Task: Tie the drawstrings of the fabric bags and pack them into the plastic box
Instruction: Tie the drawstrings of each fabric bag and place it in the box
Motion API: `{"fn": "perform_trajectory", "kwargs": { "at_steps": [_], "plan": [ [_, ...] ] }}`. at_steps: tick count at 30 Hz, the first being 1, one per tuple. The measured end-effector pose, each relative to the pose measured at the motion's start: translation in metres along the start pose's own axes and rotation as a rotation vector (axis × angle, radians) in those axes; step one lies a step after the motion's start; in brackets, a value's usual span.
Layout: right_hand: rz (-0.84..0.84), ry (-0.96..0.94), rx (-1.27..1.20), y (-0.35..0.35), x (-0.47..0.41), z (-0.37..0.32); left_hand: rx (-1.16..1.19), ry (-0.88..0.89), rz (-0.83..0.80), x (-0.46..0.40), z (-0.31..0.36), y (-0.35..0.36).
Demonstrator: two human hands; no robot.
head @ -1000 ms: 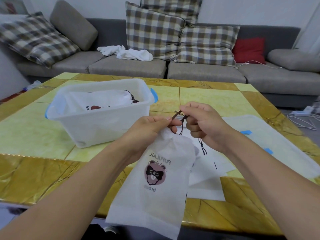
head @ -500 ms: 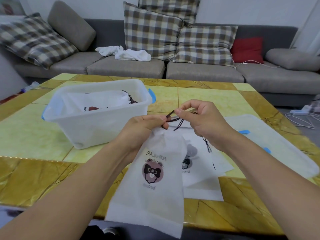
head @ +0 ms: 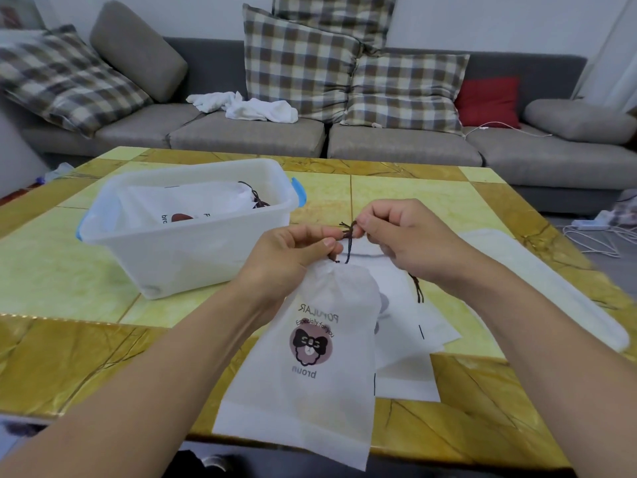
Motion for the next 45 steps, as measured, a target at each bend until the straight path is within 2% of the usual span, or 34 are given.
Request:
{"fn": "perform_trajectory", "kwargs": {
  "at_steps": [3,6,10,12,15,18,23,28,32,38,41,45],
  "plan": [
    [0.002,-0.115,0.083,0.005,-0.004,-0.005,-0.07,0.012,-0.059,0.002,0.001,0.006],
    [0.01,-0.151,0.068,0.009,-0.007,-0.002,-0.102,0.01,-0.094,0.003,0.004,0.011],
    [-0.03,-0.188,0.061,0.018,-0.009,-0.004,-0.134,-0.019,-0.033,0.004,0.001,0.013],
    [0.016,-0.195,0.068,0.019,-0.009,-0.003,-0.101,-0.049,0.009,0.004,0.002,0.014],
    [0.136,-0.161,0.057,0.012,-0.009,0.002,0.066,-0.075,0.079,0.003,0.007,0.012],
    [0.192,-0.121,0.042,0.007,-0.005,0.005,0.088,-0.068,0.123,0.0,0.005,0.006],
    [0.16,-0.036,0.016,0.009,0.0,0.003,0.029,-0.041,0.161,0.003,0.004,0.006],
    [0.113,0.067,-0.179,0.014,0.003,0.004,0.13,-0.108,0.246,0.002,0.004,0.002],
    [0.072,0.114,-0.327,0.02,0.002,0.0,0.185,-0.093,0.267,0.001,0.006,0.004],
    [0.173,0.121,-0.278,0.016,-0.001,-0.001,0.298,-0.157,0.3,0.001,0.004,0.007],
    [0.16,0.128,-0.281,0.011,0.001,-0.004,0.155,-0.084,0.291,0.001,0.006,0.008],
    [0.072,0.175,-0.439,0.005,0.003,-0.009,-0.121,0.056,0.322,0.003,0.004,0.009]
  ]
}}
Point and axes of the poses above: each hand's wrist, its own x-axis away from the middle knuckle, its own y-axis out of the palm, z = x × y, the point moved 2 cm from there along -x, towards the middle knuckle, and after that the axes turned 13 degrees about -z, right-handed, at the moved point
